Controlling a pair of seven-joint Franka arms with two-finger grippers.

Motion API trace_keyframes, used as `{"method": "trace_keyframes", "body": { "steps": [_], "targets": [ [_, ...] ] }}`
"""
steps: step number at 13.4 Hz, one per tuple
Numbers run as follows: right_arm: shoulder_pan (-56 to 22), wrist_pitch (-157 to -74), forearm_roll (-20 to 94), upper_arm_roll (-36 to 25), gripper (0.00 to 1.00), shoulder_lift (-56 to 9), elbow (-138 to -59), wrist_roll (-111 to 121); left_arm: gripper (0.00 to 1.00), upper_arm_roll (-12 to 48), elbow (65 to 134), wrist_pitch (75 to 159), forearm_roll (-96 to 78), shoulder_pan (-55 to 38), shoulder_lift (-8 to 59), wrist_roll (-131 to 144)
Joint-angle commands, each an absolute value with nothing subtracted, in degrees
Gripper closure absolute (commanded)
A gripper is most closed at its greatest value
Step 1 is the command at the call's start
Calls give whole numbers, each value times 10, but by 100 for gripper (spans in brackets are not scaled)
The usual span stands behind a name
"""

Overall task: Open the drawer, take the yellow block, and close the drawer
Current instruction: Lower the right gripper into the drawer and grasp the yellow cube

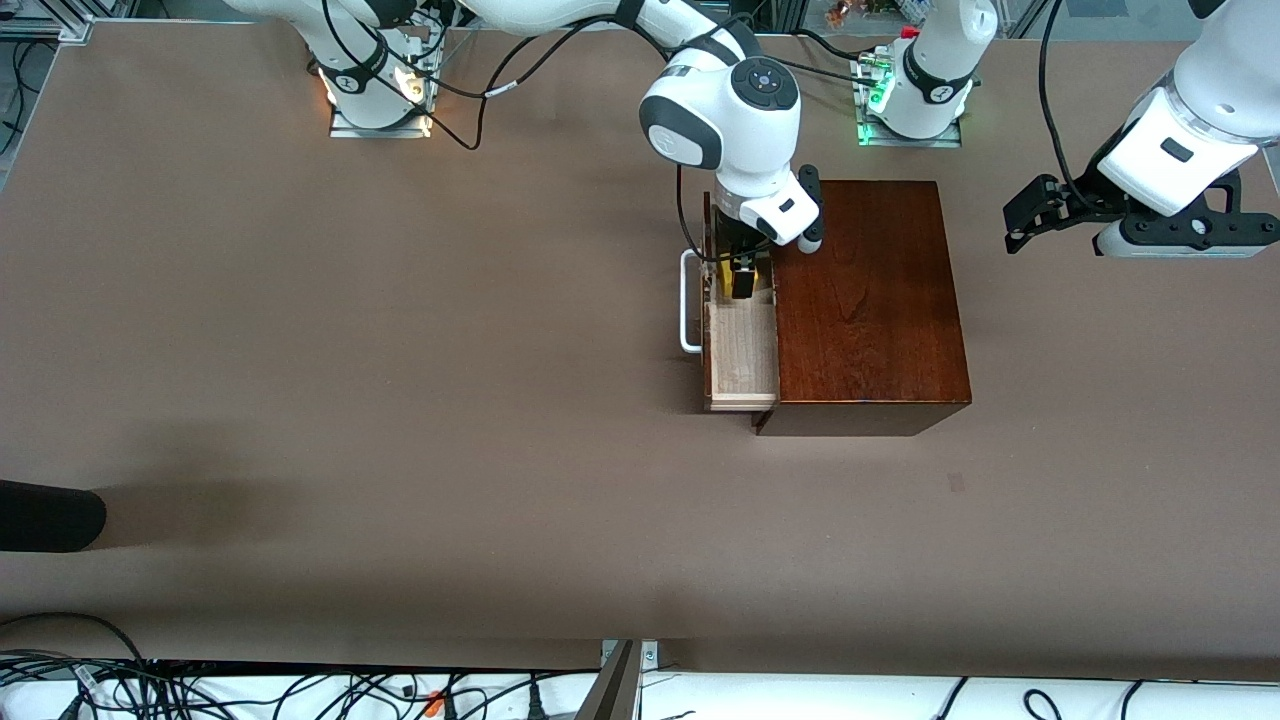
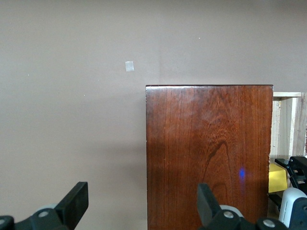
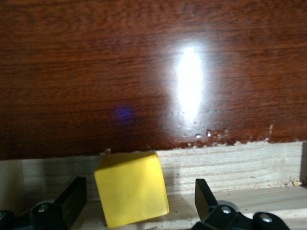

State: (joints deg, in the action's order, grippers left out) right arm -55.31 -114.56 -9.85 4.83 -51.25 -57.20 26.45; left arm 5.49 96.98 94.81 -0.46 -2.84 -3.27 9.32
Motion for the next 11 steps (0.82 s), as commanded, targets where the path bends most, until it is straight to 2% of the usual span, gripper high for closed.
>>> {"method": "trace_keyframes", "body": {
  "steps": [1,2,3,5,6,7,9,11],
  "targets": [
    [-559,-1147,-107,45,1,-529,-553,272,0,58,962,945,-16,-21,-32,85],
    [-559,-1148,-108,45,4,-531,-553,273,0,58,962,945,-15,-22,-32,86],
    [-560,-1150,-110,45,12,-533,-553,273,0,58,962,945,-15,-22,-32,86],
    [-559,-1150,-113,45,45,-533,-553,273,0,58,962,945,-15,-22,-32,86],
    [-559,-1148,-112,45,64,-532,-553,272,0,58,962,945,-15,-22,-32,86],
    [-559,-1146,-112,45,78,-530,-552,272,0,58,962,945,-15,-22,-32,85],
    [-559,-1133,-112,45,88,-527,-552,272,0,58,962,945,-15,-22,-32,85],
    [-553,-1101,-106,49,91,-511,-548,269,0,58,962,945,-15,-21,-32,85]
  ]
}}
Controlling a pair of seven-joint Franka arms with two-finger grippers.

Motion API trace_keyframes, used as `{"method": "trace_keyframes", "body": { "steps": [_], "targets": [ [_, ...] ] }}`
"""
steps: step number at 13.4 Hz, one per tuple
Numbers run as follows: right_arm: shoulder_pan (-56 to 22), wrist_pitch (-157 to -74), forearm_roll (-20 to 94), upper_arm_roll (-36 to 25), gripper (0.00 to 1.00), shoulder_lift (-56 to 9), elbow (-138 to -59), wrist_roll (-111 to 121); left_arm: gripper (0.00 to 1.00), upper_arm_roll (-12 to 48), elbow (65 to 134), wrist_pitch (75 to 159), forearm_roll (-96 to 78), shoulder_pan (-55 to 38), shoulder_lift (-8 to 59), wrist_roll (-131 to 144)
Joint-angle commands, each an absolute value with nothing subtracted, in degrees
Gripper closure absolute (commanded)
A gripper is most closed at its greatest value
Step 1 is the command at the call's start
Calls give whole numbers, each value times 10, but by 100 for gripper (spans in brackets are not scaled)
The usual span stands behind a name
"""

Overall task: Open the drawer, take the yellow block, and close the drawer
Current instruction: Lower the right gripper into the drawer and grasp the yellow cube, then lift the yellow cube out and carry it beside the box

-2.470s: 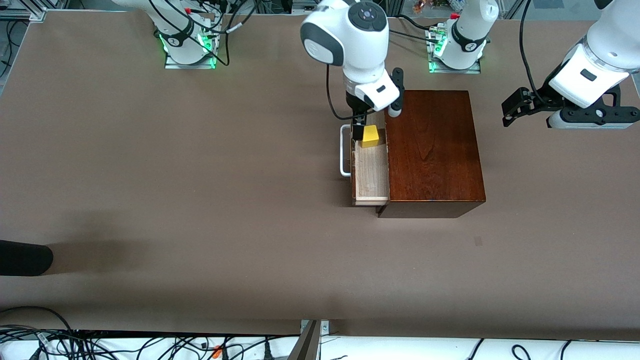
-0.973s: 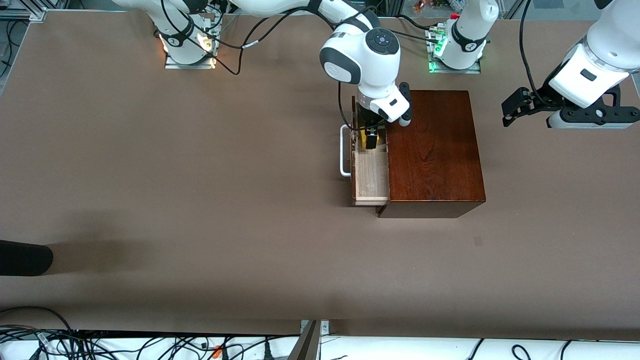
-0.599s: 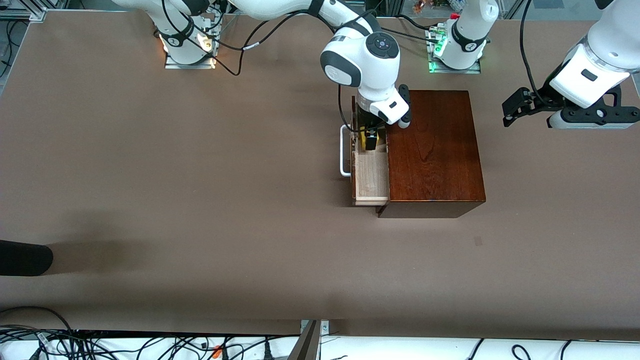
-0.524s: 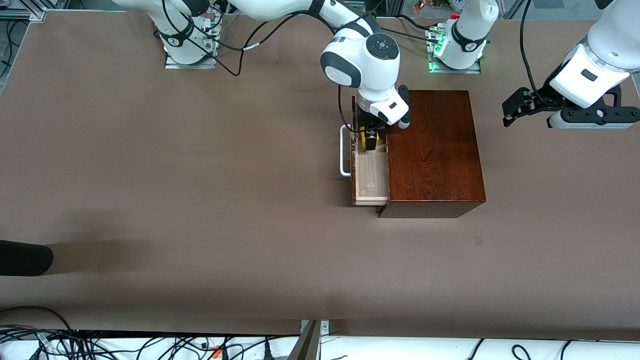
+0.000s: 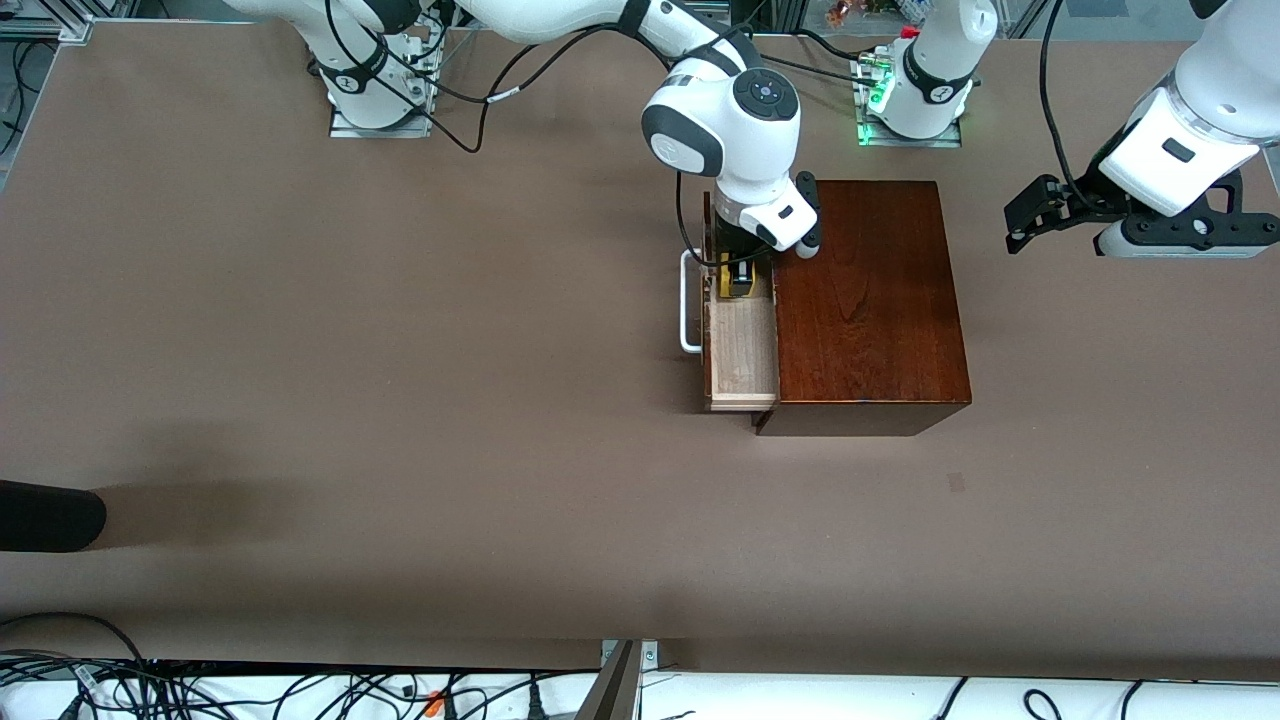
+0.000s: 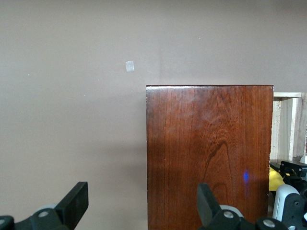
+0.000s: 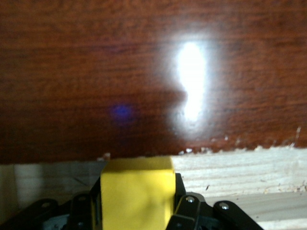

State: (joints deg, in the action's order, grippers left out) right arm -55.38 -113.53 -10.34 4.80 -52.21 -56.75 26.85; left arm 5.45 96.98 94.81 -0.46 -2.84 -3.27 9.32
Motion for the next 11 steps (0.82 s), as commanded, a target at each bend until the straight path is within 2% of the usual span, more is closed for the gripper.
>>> {"method": "trace_keyframes", "body": {
  "steps": [1,6,8,11],
  "targets": [
    [-553,-1087,-104,49,91,-494,-548,265,0,58,962,945,-15,-22,-32,85],
    [-486,-998,-34,45,91,-376,-544,249,0,60,960,939,-15,-22,-32,86],
    [-423,-956,-5,43,91,-333,-544,248,0,59,961,938,-16,-22,-33,85],
    [-311,-913,25,41,90,-303,-547,252,0,59,961,938,-15,-22,-33,84]
  ]
}}
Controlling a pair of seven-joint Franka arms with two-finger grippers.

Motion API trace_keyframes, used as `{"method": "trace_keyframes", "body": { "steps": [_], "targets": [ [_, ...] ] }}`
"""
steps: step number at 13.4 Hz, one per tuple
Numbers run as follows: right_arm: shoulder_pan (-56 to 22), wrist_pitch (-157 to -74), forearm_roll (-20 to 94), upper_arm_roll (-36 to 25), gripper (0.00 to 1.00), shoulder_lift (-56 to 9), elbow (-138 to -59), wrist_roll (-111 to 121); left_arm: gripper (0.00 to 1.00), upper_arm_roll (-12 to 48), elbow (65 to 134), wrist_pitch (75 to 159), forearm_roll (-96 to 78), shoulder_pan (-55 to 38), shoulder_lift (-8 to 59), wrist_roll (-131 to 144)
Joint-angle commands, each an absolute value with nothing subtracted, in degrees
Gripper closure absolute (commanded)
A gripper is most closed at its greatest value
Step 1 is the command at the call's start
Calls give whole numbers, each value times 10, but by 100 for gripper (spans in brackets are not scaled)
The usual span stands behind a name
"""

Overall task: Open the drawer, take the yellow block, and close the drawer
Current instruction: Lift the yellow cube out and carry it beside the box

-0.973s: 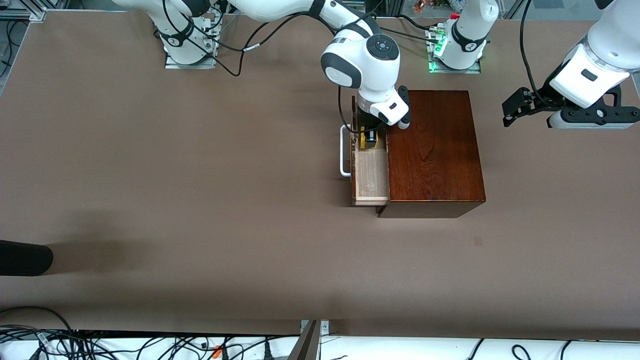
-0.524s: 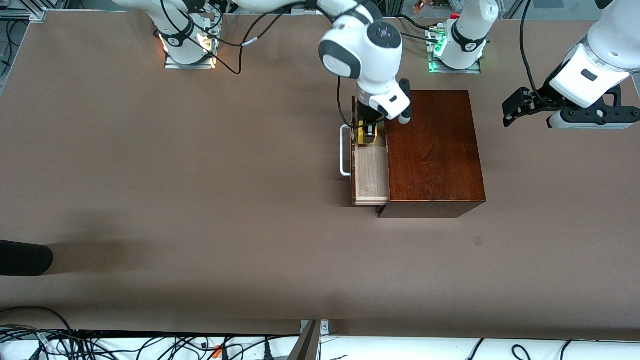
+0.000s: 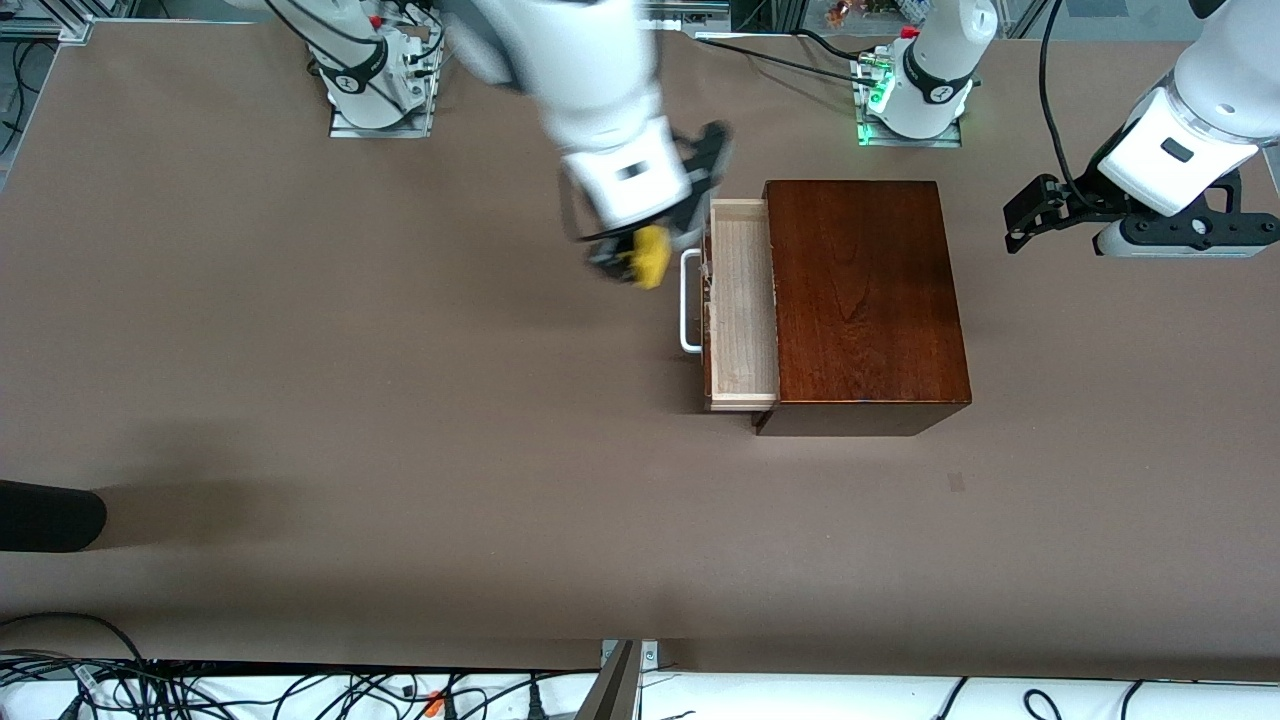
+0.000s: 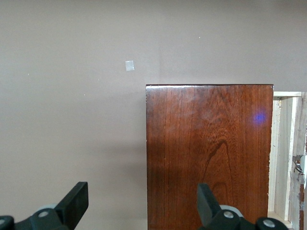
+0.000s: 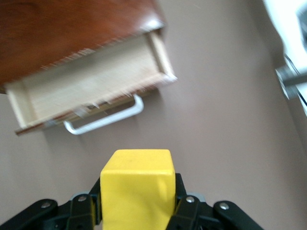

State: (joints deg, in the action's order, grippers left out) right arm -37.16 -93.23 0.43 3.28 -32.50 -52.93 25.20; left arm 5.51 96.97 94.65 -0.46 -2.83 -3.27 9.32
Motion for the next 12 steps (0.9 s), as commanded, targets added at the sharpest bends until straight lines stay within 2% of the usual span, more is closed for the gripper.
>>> {"method": "trace_keyframes", "body": {
  "steps": [1,4,6,8,11,12],
  "targets": [
    [-288,-905,24,35,90,-293,-548,249,0,59,961,938,-15,-22,-33,84],
    [-187,-874,48,18,90,-294,-558,247,0,59,961,933,-15,-21,-33,84],
    [-143,-874,54,18,90,-289,-607,244,0,59,961,933,-15,-22,-33,84],
    [-109,-901,47,18,90,-263,-703,219,0,59,960,933,-15,-22,-32,84],
    [-99,-1030,43,1,90,-198,-913,147,0,59,961,934,-15,-22,-33,84],
    [-98,-1073,43,-5,90,-192,-960,132,0,59,960,933,-15,-22,-33,84]
  ]
}}
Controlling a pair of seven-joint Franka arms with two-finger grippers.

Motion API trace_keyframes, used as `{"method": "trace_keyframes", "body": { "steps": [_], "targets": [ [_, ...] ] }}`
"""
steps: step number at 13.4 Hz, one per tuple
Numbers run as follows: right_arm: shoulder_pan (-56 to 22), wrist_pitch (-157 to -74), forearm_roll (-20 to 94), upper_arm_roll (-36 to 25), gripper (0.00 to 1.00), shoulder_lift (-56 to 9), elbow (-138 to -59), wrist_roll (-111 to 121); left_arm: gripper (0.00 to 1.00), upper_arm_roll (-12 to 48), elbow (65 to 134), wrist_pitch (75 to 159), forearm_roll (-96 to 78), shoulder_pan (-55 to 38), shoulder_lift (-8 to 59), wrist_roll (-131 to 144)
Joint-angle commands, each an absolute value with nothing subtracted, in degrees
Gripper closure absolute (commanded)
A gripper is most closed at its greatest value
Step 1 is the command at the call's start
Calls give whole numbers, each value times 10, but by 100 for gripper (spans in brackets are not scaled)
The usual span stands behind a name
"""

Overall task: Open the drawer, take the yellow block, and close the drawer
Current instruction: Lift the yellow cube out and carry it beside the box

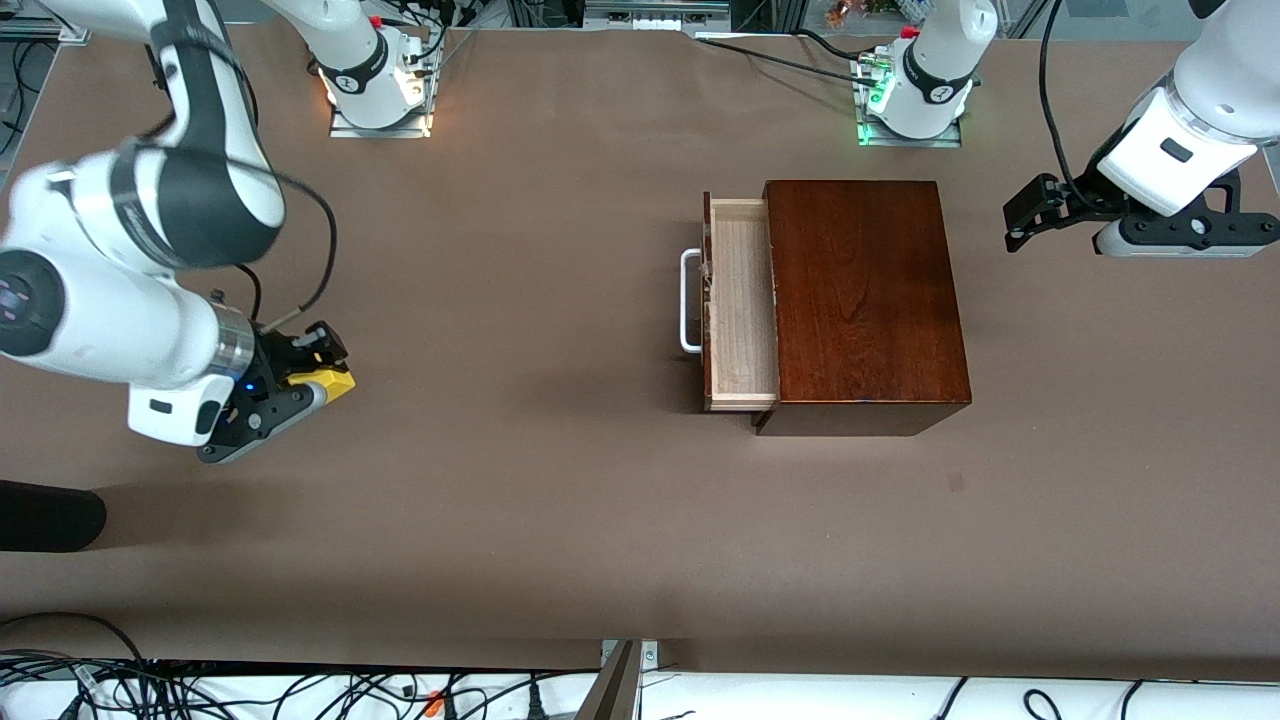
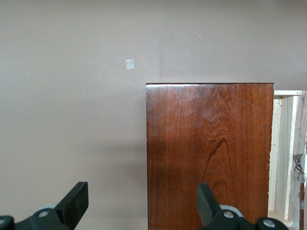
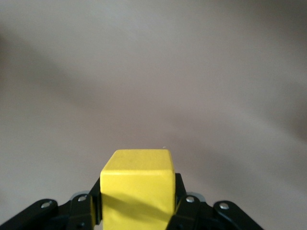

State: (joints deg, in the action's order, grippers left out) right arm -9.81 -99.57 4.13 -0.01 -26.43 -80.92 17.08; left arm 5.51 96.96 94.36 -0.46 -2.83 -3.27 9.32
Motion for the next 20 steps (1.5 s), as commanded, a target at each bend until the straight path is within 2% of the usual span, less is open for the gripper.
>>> {"method": "trace_keyframes", "body": {
  "steps": [1,5,8,12,13,14,16,18,19,20],
  "targets": [
    [-98,-1114,42,-9,90,-193,-995,118,0,60,961,933,-15,-22,-33,84],
    [-94,-1231,38,-10,90,-212,-1102,41,0,60,961,934,-15,-22,-33,84],
    [-92,-1260,20,-11,82,-251,-1103,34,0,57,961,933,-15,-21,-33,83],
    [-76,-1291,13,-10,85,-282,-1109,23,0,57,961,933,-15,-21,-33,83],
    [-69,-1300,14,-10,77,-291,-1109,23,0,57,961,933,-15,-21,-33,83],
    [-62,-1304,15,-10,61,-302,-1108,23,0,57,961,933,-15,-21,-33,83],
    [-60,-1310,15,-10,57,-306,-1109,23,0,58,961,933,-16,-22,-32,83],
    [-59,-1310,15,-10,23,-306,-1109,23,0,58,961,933,-15,-22,-32,83],
    [-59,-1309,15,-10,0,-306,-1109,27,0,58,961,933,-15,-22,-32,83],
    [-59,-1305,15,-10,0,-301,-1107,32,0,58,960,933,-15,-22,-32,83]
  ]
}}
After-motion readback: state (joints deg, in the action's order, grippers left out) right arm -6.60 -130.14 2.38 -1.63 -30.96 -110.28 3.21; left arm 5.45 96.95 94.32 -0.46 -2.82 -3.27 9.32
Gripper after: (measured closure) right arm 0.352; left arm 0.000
